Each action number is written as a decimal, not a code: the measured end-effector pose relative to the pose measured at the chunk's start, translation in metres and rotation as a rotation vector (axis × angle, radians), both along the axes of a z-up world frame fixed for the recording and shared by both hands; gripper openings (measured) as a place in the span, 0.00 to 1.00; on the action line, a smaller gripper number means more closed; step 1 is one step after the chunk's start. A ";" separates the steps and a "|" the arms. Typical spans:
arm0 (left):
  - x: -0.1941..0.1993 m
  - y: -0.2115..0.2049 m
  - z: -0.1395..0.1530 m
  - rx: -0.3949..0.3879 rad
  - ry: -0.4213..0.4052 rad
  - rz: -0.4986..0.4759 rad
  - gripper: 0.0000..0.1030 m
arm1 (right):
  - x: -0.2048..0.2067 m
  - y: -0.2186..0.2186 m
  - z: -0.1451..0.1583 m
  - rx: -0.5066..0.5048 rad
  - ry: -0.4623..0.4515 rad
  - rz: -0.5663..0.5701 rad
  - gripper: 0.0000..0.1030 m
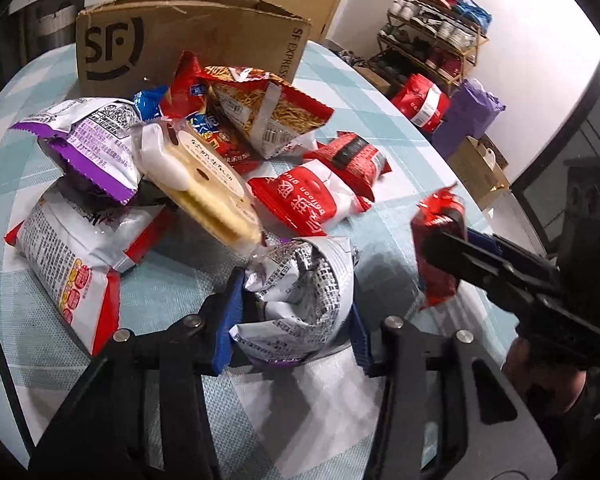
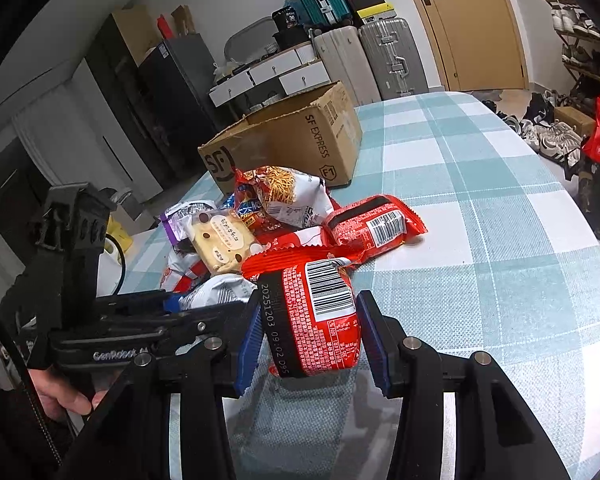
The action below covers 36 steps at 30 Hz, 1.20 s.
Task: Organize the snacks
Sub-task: 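Grasp the silver-white chip bag with the left tool while the right tool lifts the red packet, then carry both packets over the box and open both tools to drop them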
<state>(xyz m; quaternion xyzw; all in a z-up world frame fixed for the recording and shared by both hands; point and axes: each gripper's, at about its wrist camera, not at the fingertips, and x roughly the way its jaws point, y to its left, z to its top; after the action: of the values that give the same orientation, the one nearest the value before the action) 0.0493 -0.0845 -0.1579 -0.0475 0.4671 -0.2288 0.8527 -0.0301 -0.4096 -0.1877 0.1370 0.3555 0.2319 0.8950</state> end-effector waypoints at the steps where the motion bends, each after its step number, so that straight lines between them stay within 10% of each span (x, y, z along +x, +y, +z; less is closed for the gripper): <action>1: -0.001 -0.001 0.000 0.001 0.000 -0.004 0.41 | 0.000 0.000 0.000 0.003 0.004 0.002 0.45; 36: -0.021 0.071 0.128 -0.072 -0.215 0.047 0.42 | 0.012 0.037 0.080 -0.013 -0.126 0.082 0.45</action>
<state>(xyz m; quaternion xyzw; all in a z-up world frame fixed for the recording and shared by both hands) 0.0279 -0.0131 -0.0295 -0.0643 0.3630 -0.2292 0.9009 -0.0182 -0.3729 -0.1080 0.1016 0.3054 0.2741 0.9062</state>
